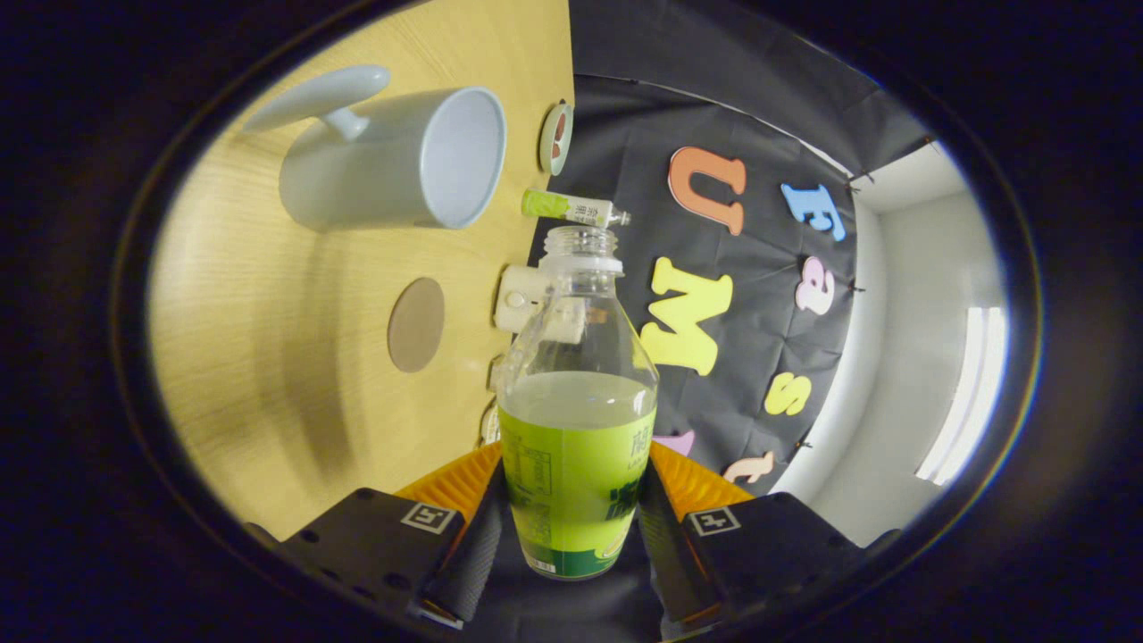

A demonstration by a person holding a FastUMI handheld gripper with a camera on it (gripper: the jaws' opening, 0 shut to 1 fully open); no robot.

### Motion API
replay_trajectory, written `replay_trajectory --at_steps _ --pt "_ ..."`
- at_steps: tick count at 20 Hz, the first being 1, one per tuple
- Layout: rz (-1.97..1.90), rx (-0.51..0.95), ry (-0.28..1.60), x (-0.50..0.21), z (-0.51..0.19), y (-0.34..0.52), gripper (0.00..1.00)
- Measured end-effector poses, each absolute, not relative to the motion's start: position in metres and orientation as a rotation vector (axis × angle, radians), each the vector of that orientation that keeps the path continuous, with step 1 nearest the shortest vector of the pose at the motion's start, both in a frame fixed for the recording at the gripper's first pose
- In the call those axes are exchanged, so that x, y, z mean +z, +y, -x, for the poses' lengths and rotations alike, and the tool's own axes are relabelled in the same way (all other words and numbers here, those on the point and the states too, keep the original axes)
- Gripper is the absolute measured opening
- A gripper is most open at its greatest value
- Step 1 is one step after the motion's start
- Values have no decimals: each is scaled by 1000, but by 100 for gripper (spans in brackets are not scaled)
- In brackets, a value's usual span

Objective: Take the bottle from table, then pour the juice into the cup, finally place the bottle on the coaster

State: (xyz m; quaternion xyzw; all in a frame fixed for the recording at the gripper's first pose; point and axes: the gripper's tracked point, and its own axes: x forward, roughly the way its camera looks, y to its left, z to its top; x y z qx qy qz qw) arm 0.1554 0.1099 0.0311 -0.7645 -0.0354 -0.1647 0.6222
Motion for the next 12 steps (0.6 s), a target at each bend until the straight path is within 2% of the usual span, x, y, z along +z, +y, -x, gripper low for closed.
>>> replay_trajectory --at_steps 12 --pt "1915 -468 -155 65 -147 118 80"
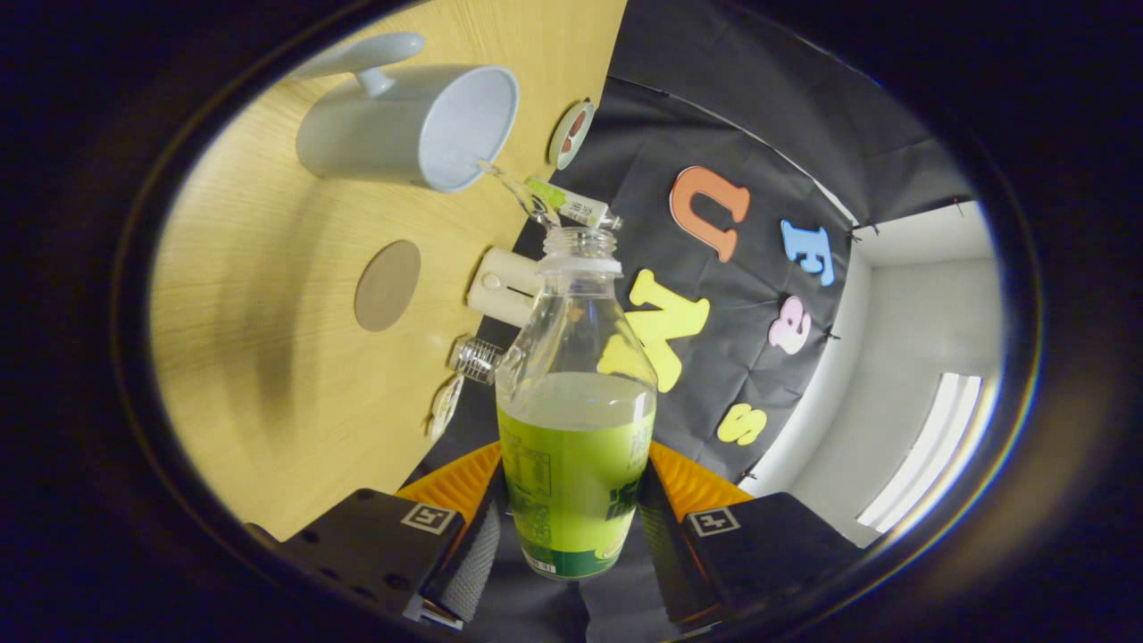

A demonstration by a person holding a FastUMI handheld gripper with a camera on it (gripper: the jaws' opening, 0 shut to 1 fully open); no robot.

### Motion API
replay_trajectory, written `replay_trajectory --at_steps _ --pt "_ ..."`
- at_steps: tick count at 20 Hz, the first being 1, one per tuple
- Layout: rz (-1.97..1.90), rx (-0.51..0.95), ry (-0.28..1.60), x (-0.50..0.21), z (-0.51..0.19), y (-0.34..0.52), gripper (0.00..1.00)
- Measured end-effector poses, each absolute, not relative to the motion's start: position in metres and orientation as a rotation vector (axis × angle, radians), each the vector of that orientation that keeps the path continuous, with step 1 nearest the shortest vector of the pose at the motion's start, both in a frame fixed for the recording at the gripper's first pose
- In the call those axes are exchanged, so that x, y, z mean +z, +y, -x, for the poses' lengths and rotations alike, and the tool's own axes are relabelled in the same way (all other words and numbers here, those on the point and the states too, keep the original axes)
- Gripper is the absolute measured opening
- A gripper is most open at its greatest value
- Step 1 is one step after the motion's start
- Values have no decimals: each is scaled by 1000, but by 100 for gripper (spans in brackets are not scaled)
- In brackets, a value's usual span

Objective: Take the bottle from table, then pour the juice into the cup, finally place the bottle on the coaster

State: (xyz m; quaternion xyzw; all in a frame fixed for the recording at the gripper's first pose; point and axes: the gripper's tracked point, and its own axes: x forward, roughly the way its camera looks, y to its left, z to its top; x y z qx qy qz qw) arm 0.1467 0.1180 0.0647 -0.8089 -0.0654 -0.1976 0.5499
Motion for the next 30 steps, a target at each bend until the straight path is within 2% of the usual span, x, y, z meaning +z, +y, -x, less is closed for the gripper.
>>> replay_trajectory --at_steps 30 --pt "2129 -529 -286 105 -121 157 79"
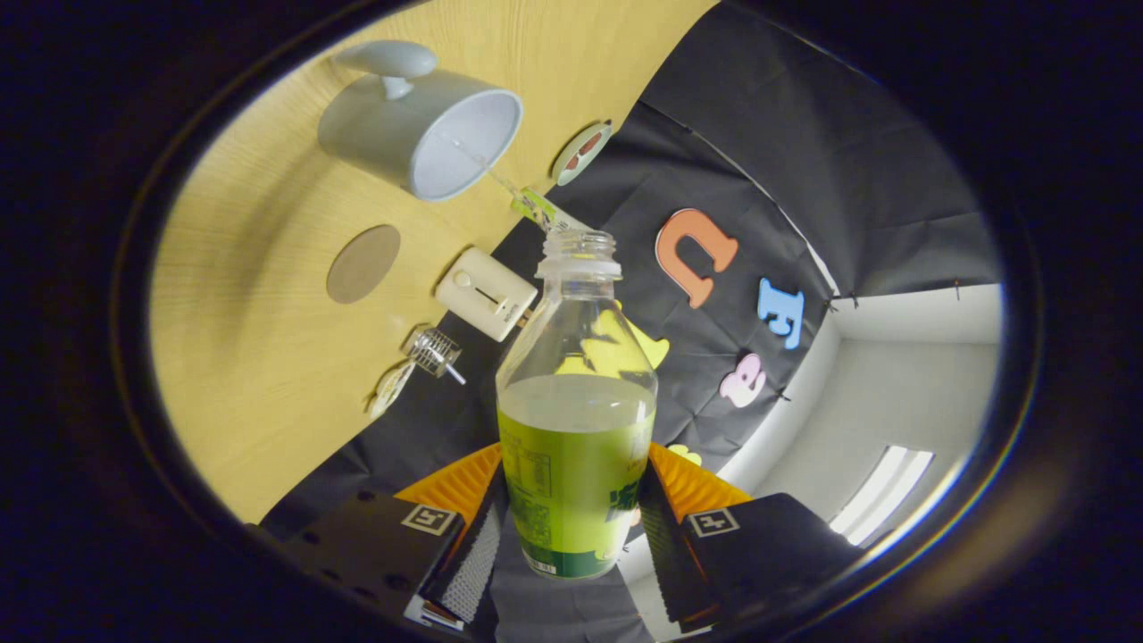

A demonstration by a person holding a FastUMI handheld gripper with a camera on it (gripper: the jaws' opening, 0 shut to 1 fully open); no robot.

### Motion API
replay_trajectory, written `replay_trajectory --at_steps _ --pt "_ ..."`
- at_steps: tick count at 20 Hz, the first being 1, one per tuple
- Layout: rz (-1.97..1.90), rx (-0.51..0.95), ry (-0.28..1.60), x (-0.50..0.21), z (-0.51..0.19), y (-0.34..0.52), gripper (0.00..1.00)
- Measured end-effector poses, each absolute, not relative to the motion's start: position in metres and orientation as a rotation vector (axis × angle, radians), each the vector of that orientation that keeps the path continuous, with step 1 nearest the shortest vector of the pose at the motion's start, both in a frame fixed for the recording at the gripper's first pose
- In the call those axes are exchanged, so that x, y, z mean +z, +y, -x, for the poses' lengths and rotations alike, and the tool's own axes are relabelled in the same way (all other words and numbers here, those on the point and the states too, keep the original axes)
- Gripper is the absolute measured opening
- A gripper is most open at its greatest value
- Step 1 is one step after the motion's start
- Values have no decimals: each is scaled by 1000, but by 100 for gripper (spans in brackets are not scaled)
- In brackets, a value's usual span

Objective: Take the bottle from table, then pour the juice into the cup, finally place the bottle on the coaster

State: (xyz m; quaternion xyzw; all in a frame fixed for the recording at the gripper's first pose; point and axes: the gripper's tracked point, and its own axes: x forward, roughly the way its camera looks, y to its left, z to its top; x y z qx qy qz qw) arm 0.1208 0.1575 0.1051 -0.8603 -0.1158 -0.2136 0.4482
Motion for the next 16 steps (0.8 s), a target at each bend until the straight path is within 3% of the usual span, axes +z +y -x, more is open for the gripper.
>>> replay_trajectory --at_steps 11,16 --pt "2140 -625 -341 169 -98 162 79" --pt "2210 -605 -344 179 -96 170 79"
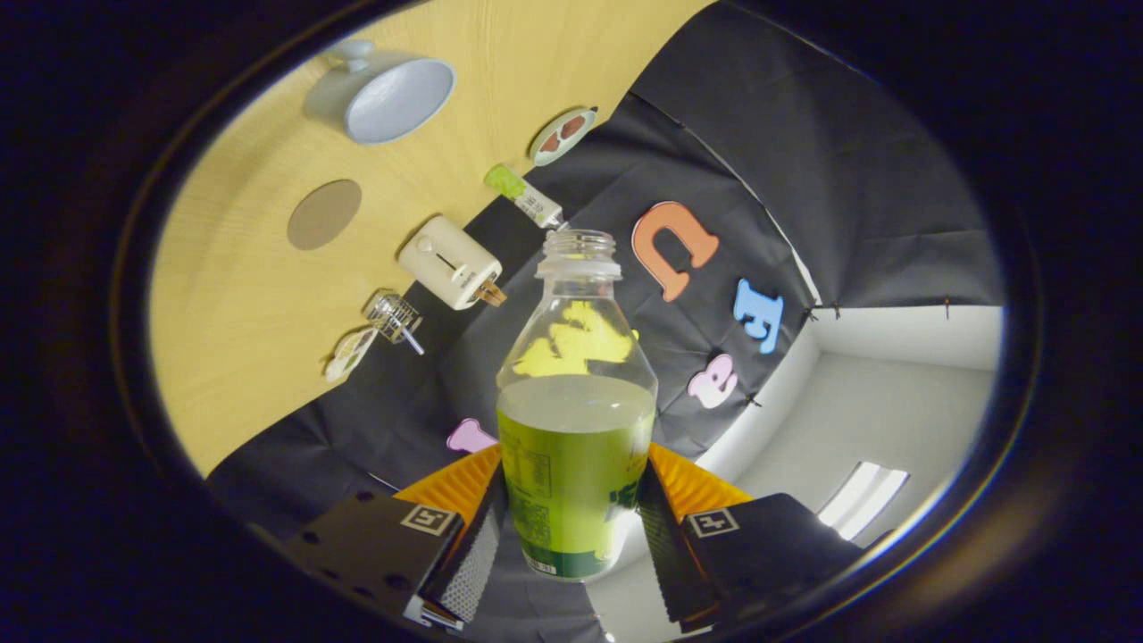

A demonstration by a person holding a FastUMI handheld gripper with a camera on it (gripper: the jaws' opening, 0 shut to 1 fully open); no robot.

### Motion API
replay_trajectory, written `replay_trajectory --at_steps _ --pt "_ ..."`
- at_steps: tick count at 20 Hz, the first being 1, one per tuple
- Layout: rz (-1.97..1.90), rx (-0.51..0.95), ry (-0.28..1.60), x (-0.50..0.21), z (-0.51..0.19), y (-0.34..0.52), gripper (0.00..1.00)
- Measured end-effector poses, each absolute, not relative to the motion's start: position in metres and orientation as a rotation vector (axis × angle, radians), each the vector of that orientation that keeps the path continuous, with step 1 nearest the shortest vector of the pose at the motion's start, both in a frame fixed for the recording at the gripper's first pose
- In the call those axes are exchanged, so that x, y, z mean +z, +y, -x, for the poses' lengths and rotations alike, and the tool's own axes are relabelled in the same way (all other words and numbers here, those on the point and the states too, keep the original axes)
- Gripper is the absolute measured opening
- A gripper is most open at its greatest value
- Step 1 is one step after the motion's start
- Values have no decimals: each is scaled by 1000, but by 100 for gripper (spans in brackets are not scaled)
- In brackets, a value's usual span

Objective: Take the bottle from table, then pour the juice into the cup, finally place the bottle on the coaster

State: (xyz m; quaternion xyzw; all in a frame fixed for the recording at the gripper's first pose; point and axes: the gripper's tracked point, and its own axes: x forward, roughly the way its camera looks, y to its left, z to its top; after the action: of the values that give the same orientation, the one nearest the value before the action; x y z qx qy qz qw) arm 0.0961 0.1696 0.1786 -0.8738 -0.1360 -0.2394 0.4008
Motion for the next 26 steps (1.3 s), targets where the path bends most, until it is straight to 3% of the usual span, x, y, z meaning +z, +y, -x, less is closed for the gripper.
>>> replay_trajectory --at_steps 12,26 --pt "2226 -503 -307 189 -103 190 80" --pt "1777 -347 -62 126 -120 160 81"
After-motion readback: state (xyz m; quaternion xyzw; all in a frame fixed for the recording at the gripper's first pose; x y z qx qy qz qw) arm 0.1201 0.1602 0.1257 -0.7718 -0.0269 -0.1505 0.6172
